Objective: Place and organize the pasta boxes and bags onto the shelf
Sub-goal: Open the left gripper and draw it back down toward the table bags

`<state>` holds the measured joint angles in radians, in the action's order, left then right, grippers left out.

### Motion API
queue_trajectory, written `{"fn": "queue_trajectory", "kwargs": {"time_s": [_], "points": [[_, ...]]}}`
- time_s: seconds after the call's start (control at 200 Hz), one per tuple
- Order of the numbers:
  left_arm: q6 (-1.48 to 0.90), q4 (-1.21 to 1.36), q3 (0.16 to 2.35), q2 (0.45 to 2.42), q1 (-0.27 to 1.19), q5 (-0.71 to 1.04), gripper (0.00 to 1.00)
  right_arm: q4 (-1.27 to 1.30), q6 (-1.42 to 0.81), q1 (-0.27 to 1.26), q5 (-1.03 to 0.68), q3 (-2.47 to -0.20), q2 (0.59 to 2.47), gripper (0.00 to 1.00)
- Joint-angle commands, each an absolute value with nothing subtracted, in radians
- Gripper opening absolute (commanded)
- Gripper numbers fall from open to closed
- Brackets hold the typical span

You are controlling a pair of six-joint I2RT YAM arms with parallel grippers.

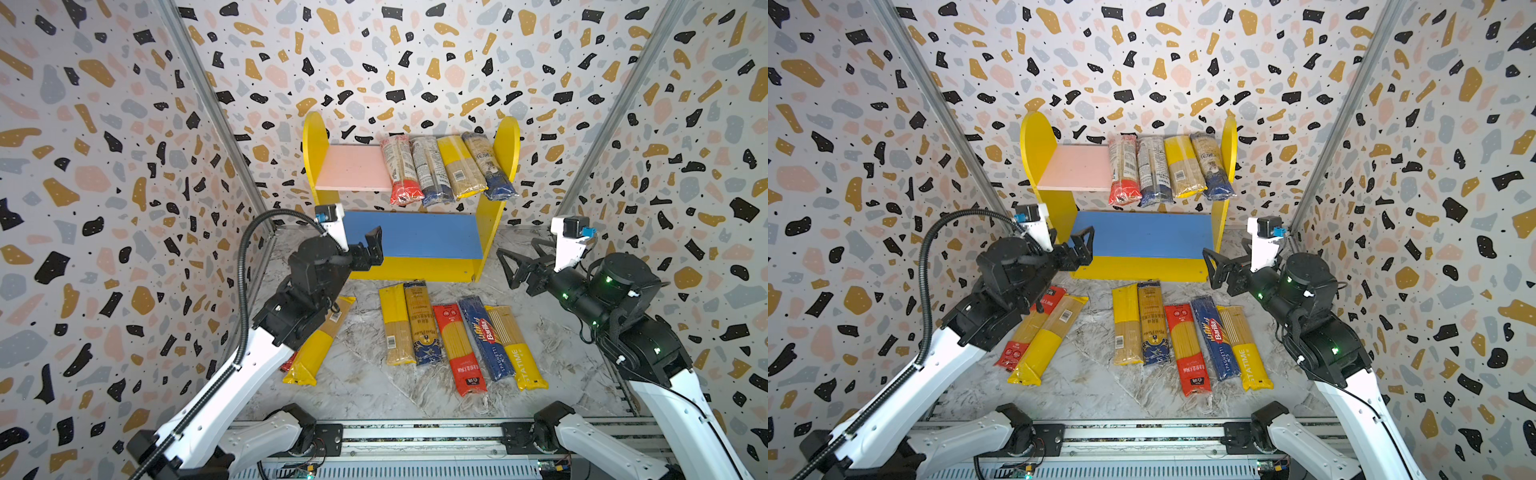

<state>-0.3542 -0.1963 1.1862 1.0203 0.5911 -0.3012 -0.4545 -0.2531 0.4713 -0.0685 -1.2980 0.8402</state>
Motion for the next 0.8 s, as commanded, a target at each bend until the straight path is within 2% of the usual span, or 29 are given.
{"fn": "queue_trajectory", "kwargs": {"time_s": [0.0,0.14,0.35,0.546,0.791], "points": [[-0.409,-0.199,1.081,0.926,0.592,-0.353,1.00,-0.468,-0.285,0.472,-0.081,-1.269,0.805,0.99],[-0.482,-0.247,0.932,0.826,0.592,-0.353,1.00,-0.466,-0.307,0.475,-0.097,-1.218,0.776,0.99],[-0.618,-0.230,0.730,0.811,0.657,-0.318,0.99,-0.452,-0.327,0.482,-0.095,-1.158,0.754,0.99],[-0.694,-0.176,0.642,0.898,0.816,-0.417,0.99,-0.452,-0.324,0.488,-0.094,-1.137,0.748,0.99],[-0.802,-0.046,0.543,1.073,0.916,-0.455,0.99,-0.445,-0.320,0.489,-0.088,-1.106,0.738,0.99]]}}
